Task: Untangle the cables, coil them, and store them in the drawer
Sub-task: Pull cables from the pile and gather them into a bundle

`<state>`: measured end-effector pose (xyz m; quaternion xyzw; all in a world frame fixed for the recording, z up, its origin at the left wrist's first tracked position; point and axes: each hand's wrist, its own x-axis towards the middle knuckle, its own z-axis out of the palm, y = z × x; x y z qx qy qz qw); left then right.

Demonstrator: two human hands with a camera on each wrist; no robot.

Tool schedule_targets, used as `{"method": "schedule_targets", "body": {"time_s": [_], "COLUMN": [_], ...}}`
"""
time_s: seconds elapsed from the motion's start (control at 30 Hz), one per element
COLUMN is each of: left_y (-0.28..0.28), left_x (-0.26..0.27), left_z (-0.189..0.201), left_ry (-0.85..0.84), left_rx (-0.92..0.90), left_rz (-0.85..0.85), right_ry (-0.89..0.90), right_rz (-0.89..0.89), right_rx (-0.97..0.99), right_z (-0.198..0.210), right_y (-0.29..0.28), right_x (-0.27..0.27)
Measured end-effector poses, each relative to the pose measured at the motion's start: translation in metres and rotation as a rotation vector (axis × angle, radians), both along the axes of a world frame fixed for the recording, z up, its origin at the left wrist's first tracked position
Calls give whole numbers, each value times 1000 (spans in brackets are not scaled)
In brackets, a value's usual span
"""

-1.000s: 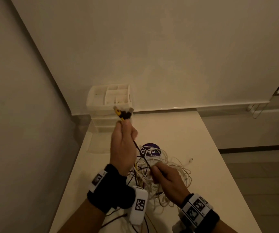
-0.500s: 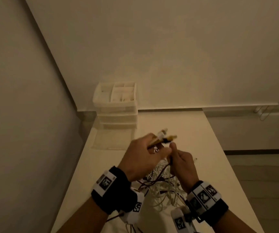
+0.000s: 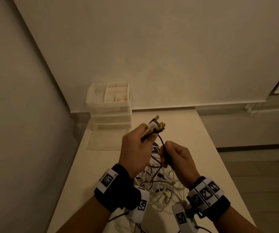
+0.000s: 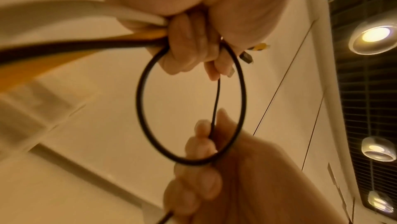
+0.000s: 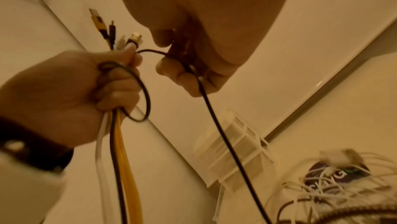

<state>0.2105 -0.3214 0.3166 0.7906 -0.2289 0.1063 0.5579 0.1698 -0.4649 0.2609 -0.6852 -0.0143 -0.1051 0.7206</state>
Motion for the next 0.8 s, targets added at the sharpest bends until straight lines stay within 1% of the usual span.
{"method": "schedule_targets", "body": {"time_s": [0.07, 0.13, 0.2, 0.23, 0.3, 0.37, 0.43, 0.47, 0.5, 0.53, 0.57, 0.6, 0.63, 0.67, 0.7, 0.73, 0.8], "left_y": [4, 11, 22, 29, 40, 49, 56, 58, 59, 58, 54, 49, 42, 34, 27, 19, 9], "left_x": [4, 9, 18, 23, 31, 35, 33, 31, 27, 22, 16, 11, 7, 4, 4, 4, 6], "left_z": [12, 25, 35, 38, 36, 29, 25, 25, 26, 28, 29, 27, 22, 16, 9, 2, -8], "left_ry": [-69, -105, -132, -138, -121, -87, -64, -84, -143, -230, -313, -357, -339, -266, -179, -106, -14], "left_rx": [-56, -175, -235, -226, -143, -54, -35, -42, -44, -30, 14, 74, 148, 242, 339, 410, 402], "left_rz": [57, 128, 239, 278, 340, 435, 534, 560, 569, 559, 515, 408, 248, 100, 3, -36, -36], "right_ry": [-25, 23, 88, 122, 177, 217, 236, 241, 238, 228, 215, 200, 177, 146, 107, 67, 15], "right_rz": [22, 60, 85, 77, 13, -103, -197, -226, -247, -264, -268, -255, -224, -182, -134, -88, -14], "right_rx": [-36, -109, -198, -242, -281, -222, -130, -107, -106, -117, -127, -133, -137, -129, -103, -57, 64], "right_z": [-11, -28, -51, -60, -68, -65, -57, -53, -47, -42, -37, -31, -23, -15, -6, 2, 17], "right_y": [5, 9, 13, 14, 15, 14, 8, 4, 1, -2, -3, -4, -3, -1, 1, 3, 3], "right_x": [1, 1, -2, -4, -6, -2, 5, 9, 12, 15, 18, 20, 21, 21, 21, 20, 20]}}
